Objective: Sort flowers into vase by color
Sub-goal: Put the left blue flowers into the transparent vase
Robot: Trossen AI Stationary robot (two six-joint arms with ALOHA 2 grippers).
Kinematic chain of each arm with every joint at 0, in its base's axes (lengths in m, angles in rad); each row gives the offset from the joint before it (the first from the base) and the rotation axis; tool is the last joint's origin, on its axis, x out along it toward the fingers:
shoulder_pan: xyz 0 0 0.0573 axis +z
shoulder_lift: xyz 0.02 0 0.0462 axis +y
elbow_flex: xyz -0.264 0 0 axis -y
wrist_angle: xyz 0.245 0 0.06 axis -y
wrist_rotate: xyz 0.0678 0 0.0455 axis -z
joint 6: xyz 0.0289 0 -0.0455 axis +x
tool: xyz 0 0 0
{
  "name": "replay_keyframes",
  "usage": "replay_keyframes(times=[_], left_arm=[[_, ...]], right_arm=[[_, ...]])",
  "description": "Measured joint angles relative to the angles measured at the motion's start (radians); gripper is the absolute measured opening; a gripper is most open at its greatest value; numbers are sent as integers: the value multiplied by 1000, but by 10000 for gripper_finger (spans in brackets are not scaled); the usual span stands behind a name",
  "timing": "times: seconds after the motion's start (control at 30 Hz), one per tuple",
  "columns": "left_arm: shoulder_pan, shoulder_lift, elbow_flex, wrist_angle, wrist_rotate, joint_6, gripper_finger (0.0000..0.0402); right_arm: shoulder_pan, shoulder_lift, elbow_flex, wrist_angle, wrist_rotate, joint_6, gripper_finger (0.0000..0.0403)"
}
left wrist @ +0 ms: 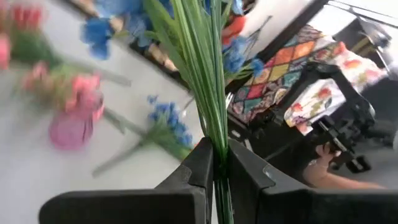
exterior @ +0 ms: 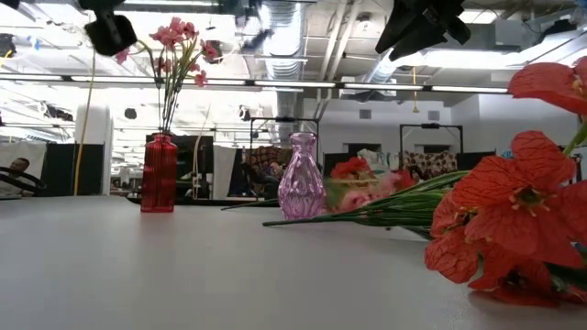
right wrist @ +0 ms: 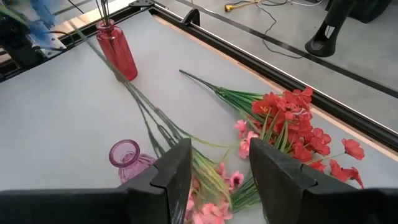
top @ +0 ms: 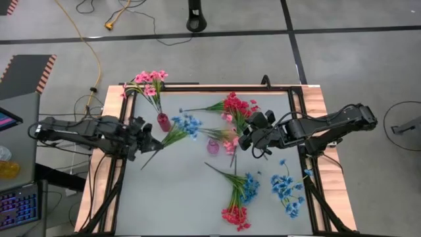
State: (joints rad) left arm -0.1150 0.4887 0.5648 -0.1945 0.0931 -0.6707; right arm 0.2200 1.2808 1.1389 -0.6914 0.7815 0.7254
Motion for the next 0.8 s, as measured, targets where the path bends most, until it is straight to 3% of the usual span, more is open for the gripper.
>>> replay_keyframes(times=[0.23,0.4,0.53,0.8], left_arm=[[0,-11,0,48,-65,135,21],[0,24,0,99,-188,254,21],[0,103,0,229,-244,373,21],[0,326,0,553,-252,534,22]], right_arm=[[0,0,0,2,0,0,187],[0,0,0,69,-29,-1,187],[0,0,0,153,-102,-67,187],[0,0,0,369,-258,-221,187]])
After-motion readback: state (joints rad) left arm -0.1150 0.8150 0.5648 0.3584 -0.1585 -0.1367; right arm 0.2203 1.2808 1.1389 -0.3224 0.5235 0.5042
